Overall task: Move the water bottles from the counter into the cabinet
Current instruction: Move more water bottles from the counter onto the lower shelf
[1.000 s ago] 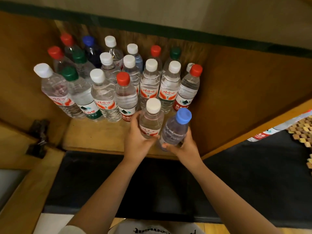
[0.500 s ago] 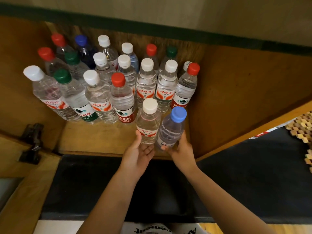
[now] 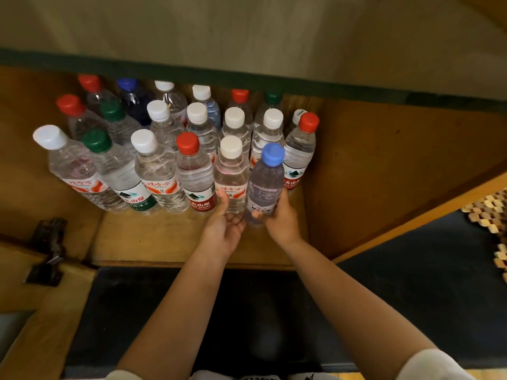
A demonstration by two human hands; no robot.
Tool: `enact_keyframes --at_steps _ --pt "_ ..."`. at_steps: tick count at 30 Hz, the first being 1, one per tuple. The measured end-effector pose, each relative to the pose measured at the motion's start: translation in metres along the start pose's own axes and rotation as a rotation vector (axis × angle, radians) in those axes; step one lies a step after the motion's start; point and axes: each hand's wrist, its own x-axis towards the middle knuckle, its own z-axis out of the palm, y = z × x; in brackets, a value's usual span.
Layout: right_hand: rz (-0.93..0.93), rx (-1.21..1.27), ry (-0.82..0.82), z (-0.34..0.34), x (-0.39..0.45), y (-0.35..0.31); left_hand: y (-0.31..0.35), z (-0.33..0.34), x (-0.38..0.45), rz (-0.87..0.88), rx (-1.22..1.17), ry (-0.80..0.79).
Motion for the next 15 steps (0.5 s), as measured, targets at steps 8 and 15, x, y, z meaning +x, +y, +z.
enact_keyframes --at_steps 8,15 --pt "0.042 0.034 0.004 0.001 0.024 -0.006 0.004 0.001 0.006 -0.004 0.010 0.014" --pt "0.073 0.054 -0.031 -0.001 0.028 -0.002 0.003 0.005 0.001 0.004 0.038 0.021"
